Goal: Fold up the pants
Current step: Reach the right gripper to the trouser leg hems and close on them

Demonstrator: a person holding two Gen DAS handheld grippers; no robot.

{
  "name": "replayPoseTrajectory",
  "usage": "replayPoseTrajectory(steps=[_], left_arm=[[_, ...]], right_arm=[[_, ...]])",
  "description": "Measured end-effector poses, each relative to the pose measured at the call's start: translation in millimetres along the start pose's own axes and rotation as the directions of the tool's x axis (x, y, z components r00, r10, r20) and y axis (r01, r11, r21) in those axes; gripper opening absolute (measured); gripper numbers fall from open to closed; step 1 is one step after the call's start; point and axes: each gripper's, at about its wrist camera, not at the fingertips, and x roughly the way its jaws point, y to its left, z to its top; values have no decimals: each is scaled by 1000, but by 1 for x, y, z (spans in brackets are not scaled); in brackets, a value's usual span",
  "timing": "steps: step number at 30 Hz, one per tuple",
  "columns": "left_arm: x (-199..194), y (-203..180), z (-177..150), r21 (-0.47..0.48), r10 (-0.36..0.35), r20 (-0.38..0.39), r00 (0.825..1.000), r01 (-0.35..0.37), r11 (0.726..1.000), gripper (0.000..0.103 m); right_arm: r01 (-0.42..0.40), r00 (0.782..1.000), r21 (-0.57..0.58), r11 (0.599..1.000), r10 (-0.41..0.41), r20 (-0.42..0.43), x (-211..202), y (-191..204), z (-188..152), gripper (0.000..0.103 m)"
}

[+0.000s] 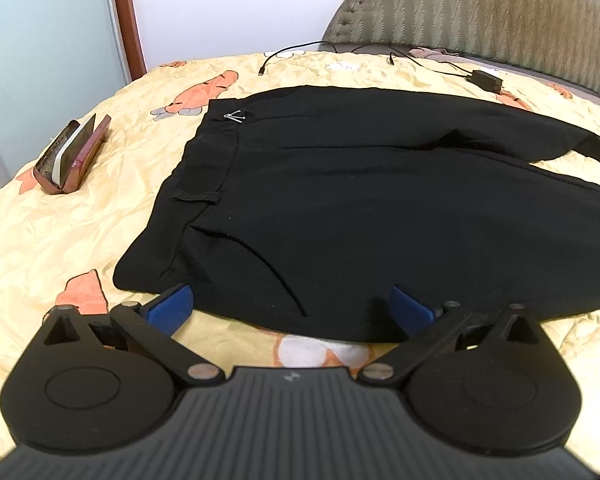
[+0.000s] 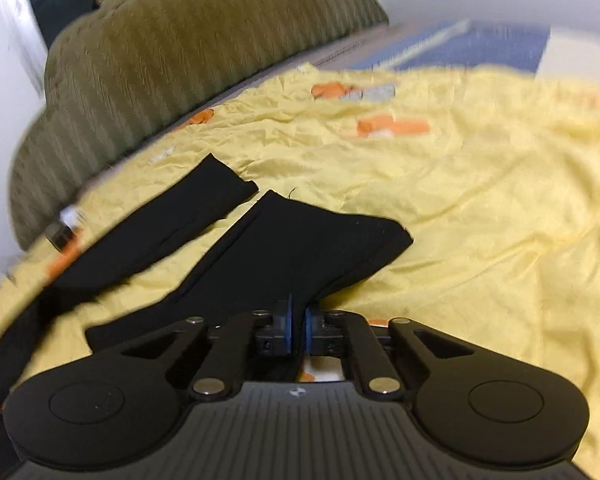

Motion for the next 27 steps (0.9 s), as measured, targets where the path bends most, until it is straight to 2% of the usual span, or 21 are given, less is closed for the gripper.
replayPoseTrajectory(steps=[2, 4, 7, 9, 11, 13, 15, 16, 18, 20, 21, 23, 24, 27], left_arm=[[0, 0, 0, 4, 8, 1, 1000, -8, 1000, 103], [-1, 2, 0, 3, 10, 4, 1000, -10, 1000, 103], [-2, 7, 0, -3, 16, 19, 1000, -16, 1000, 103], [-1, 9, 1, -8, 9, 21, 1000, -9, 1000, 103], [3, 9, 2, -14, 3, 10, 1000, -2, 1000, 103], [4, 8, 3, -14, -4, 0, 1000, 4, 1000, 103], [-1, 9, 1, -6, -8, 22, 1000, 8, 1000, 103], [-2, 10, 0, 1, -4, 31, 1000, 4, 1000, 103], [-1, 13, 0, 2, 0, 32, 999, 0, 1000, 103], [0, 15, 1, -11, -25, 29, 999, 25, 1000, 103], [1, 16, 2, -15, -41, 24, 999, 41, 999, 103], [2, 14, 2, -13, -54, 22, 998, 55, 998, 103], [3, 12, 1, -2, -53, 19, 998, 53, 999, 103], [3, 8, -1, 45, -19, 33, 999, 17, 999, 103]], right_arm=[[123, 991, -154, 980, -113, 74, -8, 20, -6, 6], [234, 970, -302, 924, -200, 139, -15, 38, -14, 6], [313, 949, -388, 867, -272, 159, -31, 39, -19, 6], [333, 943, -421, 844, -300, 145, -33, 36, -21, 6], [324, 944, -423, 846, -316, 92, -20, 32, -19, 6], [292, 951, -372, 881, -307, 20, -7, 25, -12, 7], [326, 942, -302, 896, -333, 29, -10, 18, -3, 29], [351, 935, -254, 901, -353, 40, -11, 11, 2, 35], [388, 921, -186, 903, -382, 71, -17, 0, 12, 37], [376, 926, -170, 911, -364, 100, -27, -3, 14, 37], [337, 940, -173, 925, -323, 104, -33, -1, 14, 37], [191, 981, -199, 961, -178, 79, -47, 10, 10, 37], [126, 991, -210, 970, -115, 64, -53, 19, 7, 37], [-42, 999, -204, 978, 47, 19, -53, 41, 14, 37]])
